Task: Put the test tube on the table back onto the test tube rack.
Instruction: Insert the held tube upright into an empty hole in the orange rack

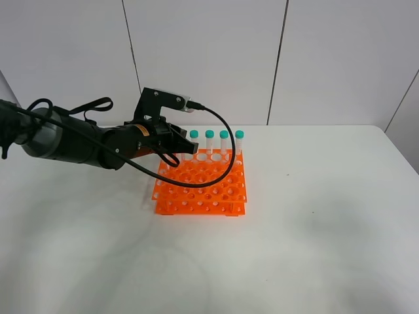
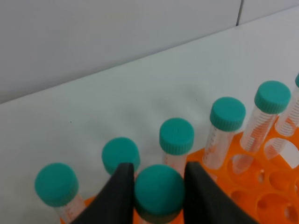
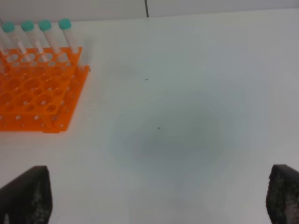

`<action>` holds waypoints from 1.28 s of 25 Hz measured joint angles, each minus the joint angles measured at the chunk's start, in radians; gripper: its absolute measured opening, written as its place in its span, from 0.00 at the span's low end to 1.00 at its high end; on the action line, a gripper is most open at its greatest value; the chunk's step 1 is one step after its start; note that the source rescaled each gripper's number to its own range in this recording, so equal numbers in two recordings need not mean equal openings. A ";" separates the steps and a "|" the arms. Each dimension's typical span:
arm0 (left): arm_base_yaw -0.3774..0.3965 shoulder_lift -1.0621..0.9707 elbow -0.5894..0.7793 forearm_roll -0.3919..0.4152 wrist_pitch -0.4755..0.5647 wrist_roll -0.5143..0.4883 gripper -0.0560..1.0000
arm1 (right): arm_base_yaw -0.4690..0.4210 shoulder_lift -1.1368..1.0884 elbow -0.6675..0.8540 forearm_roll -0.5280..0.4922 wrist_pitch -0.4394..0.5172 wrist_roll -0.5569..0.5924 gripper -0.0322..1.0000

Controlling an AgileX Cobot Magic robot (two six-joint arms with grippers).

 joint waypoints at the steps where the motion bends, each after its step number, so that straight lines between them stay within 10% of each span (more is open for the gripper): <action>1: 0.004 0.000 0.000 0.000 -0.001 0.000 0.05 | 0.000 0.000 0.000 0.000 0.000 0.000 1.00; 32: 0.007 0.035 0.000 0.018 -0.003 0.000 0.05 | 0.000 0.000 0.000 0.000 0.000 0.000 1.00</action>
